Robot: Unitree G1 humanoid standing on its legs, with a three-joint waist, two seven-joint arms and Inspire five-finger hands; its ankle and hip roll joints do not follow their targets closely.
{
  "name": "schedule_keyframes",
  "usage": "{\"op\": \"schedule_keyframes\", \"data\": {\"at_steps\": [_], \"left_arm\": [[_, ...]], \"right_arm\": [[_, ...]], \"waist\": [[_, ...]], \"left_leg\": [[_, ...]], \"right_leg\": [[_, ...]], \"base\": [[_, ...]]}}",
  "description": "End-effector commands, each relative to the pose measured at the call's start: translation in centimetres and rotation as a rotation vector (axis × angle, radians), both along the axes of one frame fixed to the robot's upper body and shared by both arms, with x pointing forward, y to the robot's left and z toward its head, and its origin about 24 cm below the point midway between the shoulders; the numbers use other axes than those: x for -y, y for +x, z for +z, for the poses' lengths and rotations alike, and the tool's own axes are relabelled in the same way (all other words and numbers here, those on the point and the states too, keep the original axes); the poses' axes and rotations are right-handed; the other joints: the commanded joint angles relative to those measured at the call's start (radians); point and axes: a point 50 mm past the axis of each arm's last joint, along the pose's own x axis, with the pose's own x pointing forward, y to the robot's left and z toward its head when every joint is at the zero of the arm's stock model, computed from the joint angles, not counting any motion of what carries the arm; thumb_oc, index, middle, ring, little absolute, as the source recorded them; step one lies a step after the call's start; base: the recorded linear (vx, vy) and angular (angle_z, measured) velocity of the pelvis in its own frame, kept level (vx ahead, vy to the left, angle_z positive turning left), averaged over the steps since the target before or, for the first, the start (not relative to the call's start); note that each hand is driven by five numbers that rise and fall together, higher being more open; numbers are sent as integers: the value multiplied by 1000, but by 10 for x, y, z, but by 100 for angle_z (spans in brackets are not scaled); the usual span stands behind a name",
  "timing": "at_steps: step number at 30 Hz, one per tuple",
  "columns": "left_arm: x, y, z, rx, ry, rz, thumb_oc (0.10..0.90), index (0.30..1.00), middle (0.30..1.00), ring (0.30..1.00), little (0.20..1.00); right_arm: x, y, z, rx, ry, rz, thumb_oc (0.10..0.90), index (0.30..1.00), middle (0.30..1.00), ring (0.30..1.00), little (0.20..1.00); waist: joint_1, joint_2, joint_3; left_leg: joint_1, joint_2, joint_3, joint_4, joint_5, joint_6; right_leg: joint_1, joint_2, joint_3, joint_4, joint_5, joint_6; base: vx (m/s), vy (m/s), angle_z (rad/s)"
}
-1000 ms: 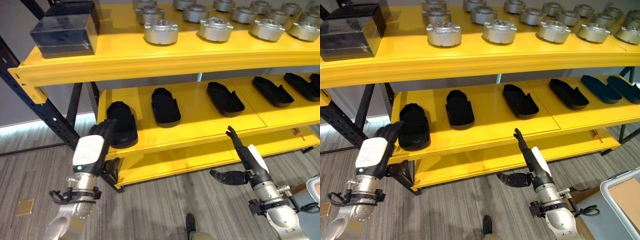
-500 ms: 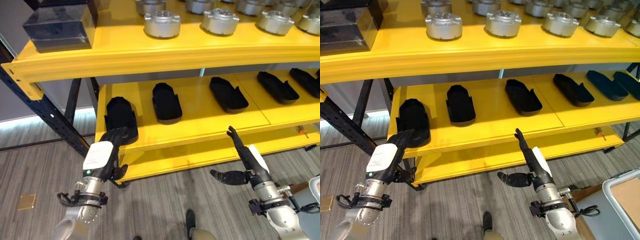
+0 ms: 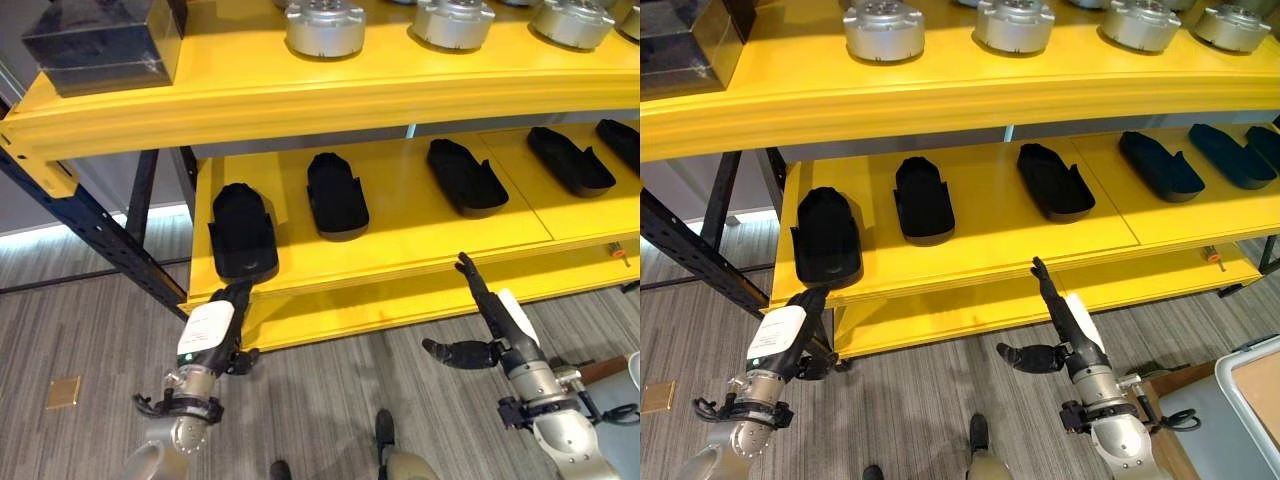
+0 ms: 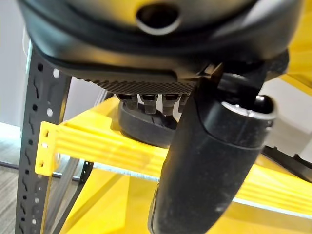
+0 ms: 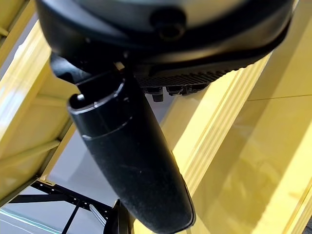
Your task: Move parts from the plastic box to the shelf.
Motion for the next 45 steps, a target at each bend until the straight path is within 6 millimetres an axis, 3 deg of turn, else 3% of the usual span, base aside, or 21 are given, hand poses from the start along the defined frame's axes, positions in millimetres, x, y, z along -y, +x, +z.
{"op": "schedule_keyframes", "data": {"at_steps": [1, 10, 23, 45], "left_arm": [[-1, 33, 45, 225, 14, -31, 900, 1000, 1000, 1000, 1000], [5, 38, 37, 184, -2, -39, 900, 1000, 1000, 1000, 1000], [9, 50, 44, 238, -12, -25, 900, 1000, 1000, 1000, 1000], [-1, 61, 39, 233, 5, 61, 900, 1000, 1000, 1000, 1000]], "right_arm": [[-8, 13, 53, 297, -20, 44, 900, 1000, 1000, 1000, 1000], [-9, 13, 54, 304, -19, 46, 900, 1000, 1000, 1000, 1000], [-12, 15, 55, 315, -19, 53, 900, 1000, 1000, 1000, 1000], [-15, 16, 57, 324, -10, 66, 900, 1000, 1000, 1000, 1000]], "waist": [[4, -26, 12], [0, -28, 26], [-10, -34, 42], [-18, -42, 52]], "left_leg": [[-29, 14, -16, 3, 15, 28], [-35, 14, -11, 6, 18, 28], [-44, 23, -4, 12, 20, 24], [-51, 28, 1, 22, 17, 22]], "right_leg": [[105, -66, -39, 41, -109, 72], [92, -65, -36, 44, -107, 72], [77, -60, -26, 49, -107, 67], [62, -56, -16, 58, -112, 65]], "base": [[0, 0, 0], [0, 0, 0], [0, 0, 0], [2, -1, -2]]}}
